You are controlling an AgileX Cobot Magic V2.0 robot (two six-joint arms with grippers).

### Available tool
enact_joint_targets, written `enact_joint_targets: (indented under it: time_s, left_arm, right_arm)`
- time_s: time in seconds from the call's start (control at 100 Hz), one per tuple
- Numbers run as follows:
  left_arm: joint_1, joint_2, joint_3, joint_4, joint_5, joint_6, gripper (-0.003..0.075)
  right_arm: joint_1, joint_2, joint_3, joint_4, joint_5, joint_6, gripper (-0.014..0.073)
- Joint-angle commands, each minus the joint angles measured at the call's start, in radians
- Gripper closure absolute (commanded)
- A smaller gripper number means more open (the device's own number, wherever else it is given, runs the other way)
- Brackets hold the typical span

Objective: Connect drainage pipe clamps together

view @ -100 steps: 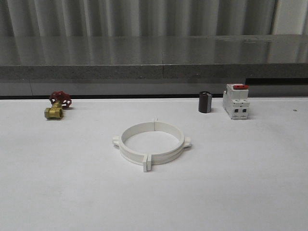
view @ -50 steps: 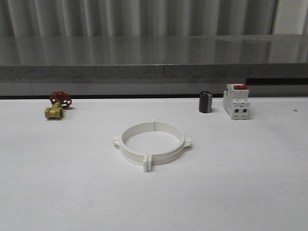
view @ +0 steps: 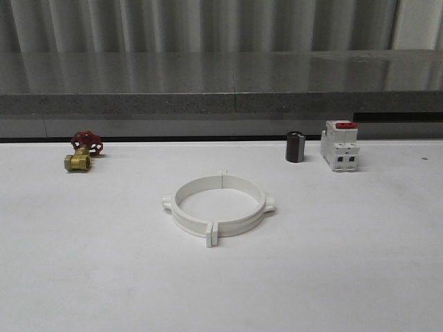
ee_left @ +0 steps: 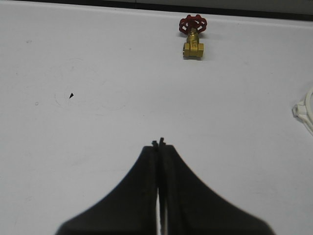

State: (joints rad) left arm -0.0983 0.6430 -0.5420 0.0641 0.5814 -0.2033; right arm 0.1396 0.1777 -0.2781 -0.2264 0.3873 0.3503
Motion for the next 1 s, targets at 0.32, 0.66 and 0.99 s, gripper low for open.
enact_joint_targets:
  time_s: [0.32,0.66,0.99]
  left_arm:
    - [0.001,0.001,-0.03,0.001,-0.069,-0.001,0.074]
    - [0.001,0.001,-0.03,0.001,-0.069,-0.001,0.074]
    - [0.001,0.001,-0.03,0.001,-0.069,-0.001,0.074]
  right_arm:
    - [-0.074,-0.207,0.223,0.237,-0.264,-0.318,0.0711]
    - [-0.125,-0.208,0.289,0.235,-0.324,-0.29,0.0711]
    - [-0.156,-0.208,0.289,0.235,-0.329,-0.279,0.0711]
